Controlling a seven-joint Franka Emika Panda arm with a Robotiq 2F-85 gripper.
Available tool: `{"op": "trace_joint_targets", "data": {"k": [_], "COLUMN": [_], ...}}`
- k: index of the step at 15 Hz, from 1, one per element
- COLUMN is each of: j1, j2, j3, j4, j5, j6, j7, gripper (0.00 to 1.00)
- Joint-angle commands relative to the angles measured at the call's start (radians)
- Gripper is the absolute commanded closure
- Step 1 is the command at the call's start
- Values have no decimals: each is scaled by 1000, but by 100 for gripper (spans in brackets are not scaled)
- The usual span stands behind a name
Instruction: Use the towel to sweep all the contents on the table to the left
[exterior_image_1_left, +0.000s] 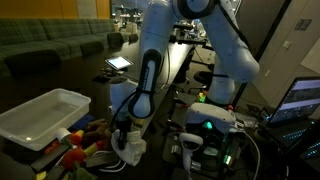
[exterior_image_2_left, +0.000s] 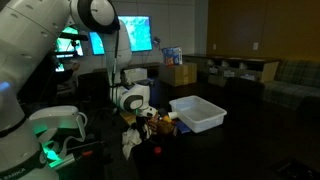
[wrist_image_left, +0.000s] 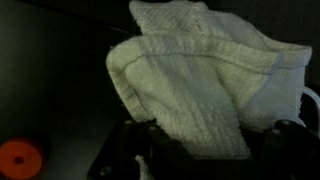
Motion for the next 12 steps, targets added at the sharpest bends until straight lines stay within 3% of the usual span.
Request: {"op": "trace_joint_targets", "data": {"k": [1, 8, 12], "j1": [22, 89, 77], "j2": [12, 35, -11], "j3": [35, 37, 36], "j4": [32, 63, 48], "j5": [47, 64, 42], "j6": [31, 107, 12], "j7": [23, 70, 30], "gripper": [96, 97, 97]}}
